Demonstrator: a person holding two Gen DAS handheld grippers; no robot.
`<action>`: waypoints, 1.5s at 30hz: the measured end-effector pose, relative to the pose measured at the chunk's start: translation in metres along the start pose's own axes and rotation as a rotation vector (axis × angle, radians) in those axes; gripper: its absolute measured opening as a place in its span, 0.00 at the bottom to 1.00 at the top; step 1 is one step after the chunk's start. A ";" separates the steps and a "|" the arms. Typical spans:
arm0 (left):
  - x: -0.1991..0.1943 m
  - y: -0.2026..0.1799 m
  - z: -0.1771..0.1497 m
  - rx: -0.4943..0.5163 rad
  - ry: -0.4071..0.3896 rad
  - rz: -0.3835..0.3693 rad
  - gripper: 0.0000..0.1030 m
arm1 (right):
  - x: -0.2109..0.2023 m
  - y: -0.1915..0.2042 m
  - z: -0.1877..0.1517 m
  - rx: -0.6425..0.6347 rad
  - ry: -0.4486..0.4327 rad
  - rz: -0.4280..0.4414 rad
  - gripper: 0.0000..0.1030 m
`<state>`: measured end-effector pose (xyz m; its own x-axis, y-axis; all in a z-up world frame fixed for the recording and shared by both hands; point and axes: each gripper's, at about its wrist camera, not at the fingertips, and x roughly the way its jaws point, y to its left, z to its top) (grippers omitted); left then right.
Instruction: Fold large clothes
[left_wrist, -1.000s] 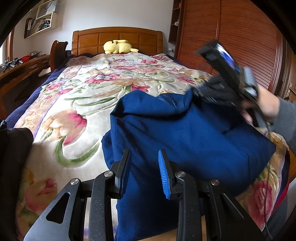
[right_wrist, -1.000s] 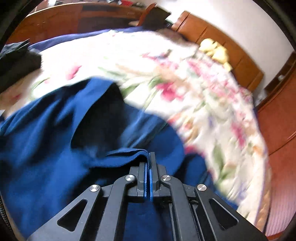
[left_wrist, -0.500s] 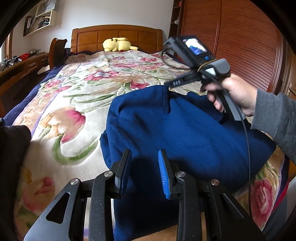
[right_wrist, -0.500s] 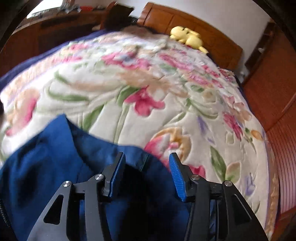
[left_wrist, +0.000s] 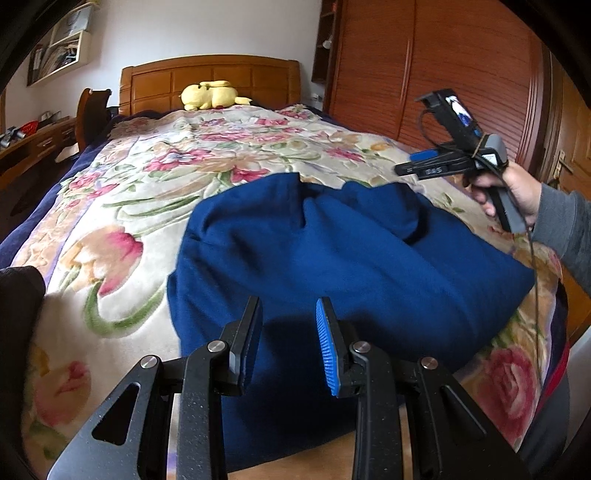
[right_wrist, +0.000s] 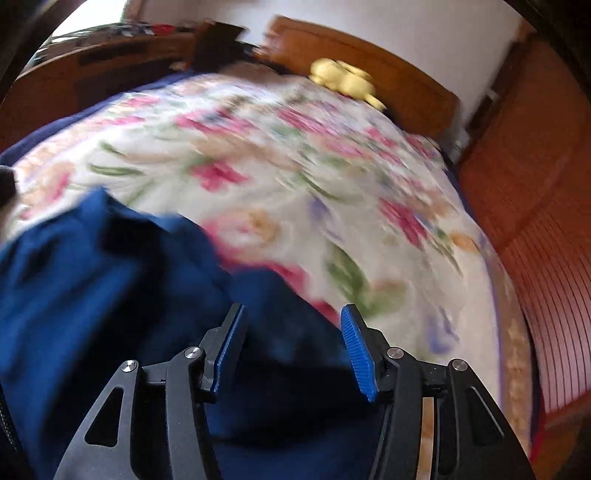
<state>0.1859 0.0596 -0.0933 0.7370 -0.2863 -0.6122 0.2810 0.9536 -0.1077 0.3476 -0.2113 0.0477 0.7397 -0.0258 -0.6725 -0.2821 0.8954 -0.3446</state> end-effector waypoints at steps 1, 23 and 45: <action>0.002 -0.002 0.000 0.005 0.005 0.005 0.30 | 0.003 -0.014 -0.008 0.027 0.014 -0.015 0.53; 0.024 0.000 -0.008 0.000 0.087 0.029 0.30 | 0.096 -0.132 -0.065 0.408 0.192 0.063 0.05; 0.018 0.014 -0.006 -0.046 0.061 0.065 0.30 | 0.034 -0.063 -0.036 0.245 0.038 0.140 0.37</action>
<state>0.1992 0.0681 -0.1105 0.7137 -0.2185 -0.6655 0.2042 0.9737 -0.1007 0.3689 -0.2846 0.0230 0.6790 0.0926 -0.7282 -0.2198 0.9722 -0.0812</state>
